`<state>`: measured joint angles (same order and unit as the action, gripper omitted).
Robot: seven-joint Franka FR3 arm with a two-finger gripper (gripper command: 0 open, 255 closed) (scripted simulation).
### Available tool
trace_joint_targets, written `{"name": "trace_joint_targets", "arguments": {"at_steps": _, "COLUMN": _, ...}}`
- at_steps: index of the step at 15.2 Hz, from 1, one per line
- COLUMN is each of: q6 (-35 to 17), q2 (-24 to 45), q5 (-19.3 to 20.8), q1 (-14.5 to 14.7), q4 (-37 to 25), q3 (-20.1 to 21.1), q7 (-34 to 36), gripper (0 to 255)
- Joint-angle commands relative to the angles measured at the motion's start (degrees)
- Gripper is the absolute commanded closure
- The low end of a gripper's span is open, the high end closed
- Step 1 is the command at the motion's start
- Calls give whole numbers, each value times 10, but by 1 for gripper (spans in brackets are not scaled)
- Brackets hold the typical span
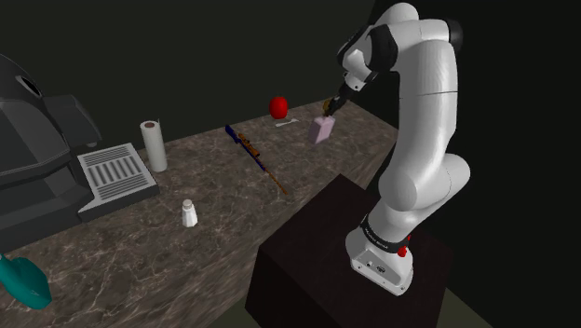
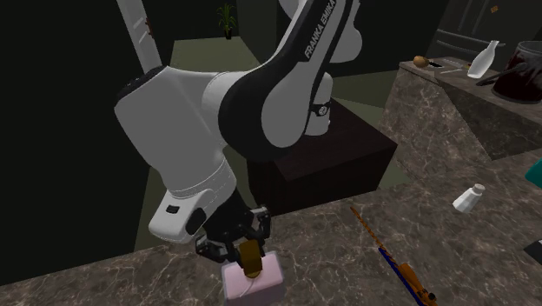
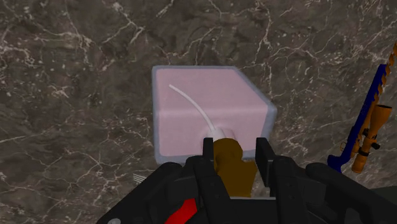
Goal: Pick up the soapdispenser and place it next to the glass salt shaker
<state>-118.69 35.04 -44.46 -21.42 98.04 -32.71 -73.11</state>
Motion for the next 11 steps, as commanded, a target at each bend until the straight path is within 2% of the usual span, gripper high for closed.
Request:
{"name": "trace_joint_targets", "arguments": {"at_steps": 1, "q6": 7, "q2": -11, "q5": 7, "q1": 4, "q4": 1, "q3": -5, "q7": 7, "gripper": 255}}
{"name": "trace_joint_targets", "arguments": {"at_steps": 11, "q6": 52, "q2": -52, "q5": 41, "q1": 15, "q4": -14, "q3": -24, "q7": 40, "gripper": 255}}
